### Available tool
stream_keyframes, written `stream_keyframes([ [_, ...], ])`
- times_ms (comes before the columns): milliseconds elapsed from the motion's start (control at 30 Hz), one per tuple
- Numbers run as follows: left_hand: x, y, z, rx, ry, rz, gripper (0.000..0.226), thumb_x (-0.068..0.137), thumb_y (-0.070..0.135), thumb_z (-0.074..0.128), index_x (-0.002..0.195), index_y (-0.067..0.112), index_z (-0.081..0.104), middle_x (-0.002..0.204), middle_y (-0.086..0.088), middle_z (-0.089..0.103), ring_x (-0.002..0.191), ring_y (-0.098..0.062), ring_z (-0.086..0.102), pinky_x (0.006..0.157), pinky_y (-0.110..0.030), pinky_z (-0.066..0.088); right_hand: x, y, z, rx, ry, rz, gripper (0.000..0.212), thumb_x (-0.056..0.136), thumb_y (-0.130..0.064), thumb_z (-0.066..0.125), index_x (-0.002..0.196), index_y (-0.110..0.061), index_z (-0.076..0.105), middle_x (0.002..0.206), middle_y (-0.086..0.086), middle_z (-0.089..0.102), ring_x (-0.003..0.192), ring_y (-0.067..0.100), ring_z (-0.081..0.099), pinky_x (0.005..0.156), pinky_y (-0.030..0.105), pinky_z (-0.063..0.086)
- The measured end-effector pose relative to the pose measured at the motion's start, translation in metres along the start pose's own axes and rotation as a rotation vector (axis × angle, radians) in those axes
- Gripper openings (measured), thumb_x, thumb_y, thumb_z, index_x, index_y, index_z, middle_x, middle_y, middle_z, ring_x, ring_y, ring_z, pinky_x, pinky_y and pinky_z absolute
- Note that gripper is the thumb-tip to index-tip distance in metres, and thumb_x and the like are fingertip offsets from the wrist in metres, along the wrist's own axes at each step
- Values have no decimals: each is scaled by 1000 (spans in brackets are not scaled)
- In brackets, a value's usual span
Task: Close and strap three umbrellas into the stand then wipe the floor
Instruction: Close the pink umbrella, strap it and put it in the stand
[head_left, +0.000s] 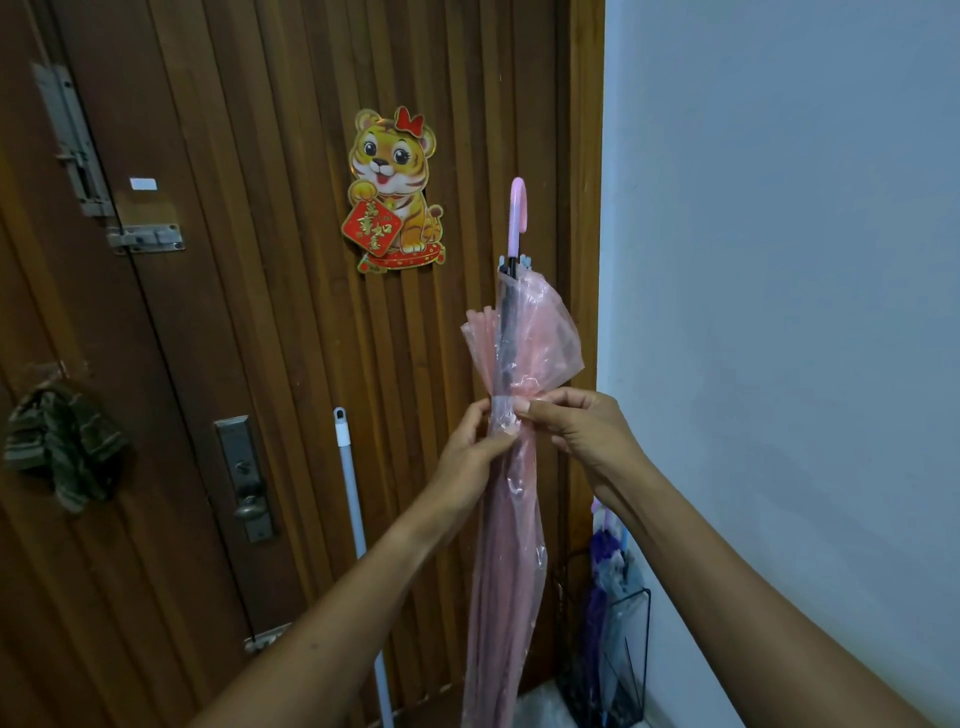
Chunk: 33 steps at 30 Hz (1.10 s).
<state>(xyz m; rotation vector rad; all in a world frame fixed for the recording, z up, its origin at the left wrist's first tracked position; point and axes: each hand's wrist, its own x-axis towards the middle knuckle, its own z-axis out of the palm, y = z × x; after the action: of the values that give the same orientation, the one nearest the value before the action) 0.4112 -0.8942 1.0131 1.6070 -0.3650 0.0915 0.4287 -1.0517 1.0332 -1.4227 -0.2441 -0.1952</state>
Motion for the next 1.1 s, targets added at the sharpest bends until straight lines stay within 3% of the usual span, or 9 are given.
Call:
stream_keyframes([
  [100, 1, -7, -5, 178, 84, 58, 72, 80, 34, 81, 144, 23, 48, 140, 0, 54, 127, -18, 54, 95, -32, 55, -1, 2, 1, -73, 3, -27, 17, 76, -18, 86, 82, -4, 77, 81, 4, 77, 72, 1, 72, 62, 12, 51],
  [233, -2, -9, -9, 140, 115, 88, 69, 85, 20, 78, 147, 15, 46, 141, 0, 58, 125, -10, 57, 89, -17, 55, -3, 4, 3, -198, -21, -46, 22, 76, -24, 86, 84, -6, 79, 82, 2, 78, 80, 4, 73, 71, 17, 50],
  [400, -6, -11, -10, 138, 168, 138, 59, 89, 16, 73, 144, 16, 51, 138, 1, 61, 126, -12, 58, 97, -31, 55, -5, -1, 6, -267, -101, -107, 14, 81, -23, 82, 85, -10, 79, 81, -2, 78, 81, 2, 73, 67, 9, 50],
  [600, -12, 0, -12, -68, 109, 143, 42, 96, 5, 61, 137, 12, 57, 124, -2, 70, 114, -14, 68, 93, -34, 58, -4, -7, 8, -249, -108, -140, 10, 84, -16, 80, 88, -7, 80, 85, 2, 78, 81, 3, 73, 69, 9, 53],
  [900, -9, 1, -22, -199, -37, 3, 42, 99, 10, 57, 141, 14, 54, 123, -5, 70, 112, -20, 68, 86, -32, 58, -10, -7, 7, -254, -79, -152, 6, 86, -20, 78, 91, -20, 81, 85, -9, 78, 85, 2, 74, 68, 12, 55],
  [1100, -11, -2, -18, -144, -54, 23, 44, 95, 17, 64, 139, 20, 57, 129, -3, 66, 118, -21, 65, 94, -41, 56, -10, -6, 7, -217, -35, -164, 11, 85, -16, 79, 96, -15, 82, 87, -6, 79, 85, 2, 74, 66, 10, 54],
])
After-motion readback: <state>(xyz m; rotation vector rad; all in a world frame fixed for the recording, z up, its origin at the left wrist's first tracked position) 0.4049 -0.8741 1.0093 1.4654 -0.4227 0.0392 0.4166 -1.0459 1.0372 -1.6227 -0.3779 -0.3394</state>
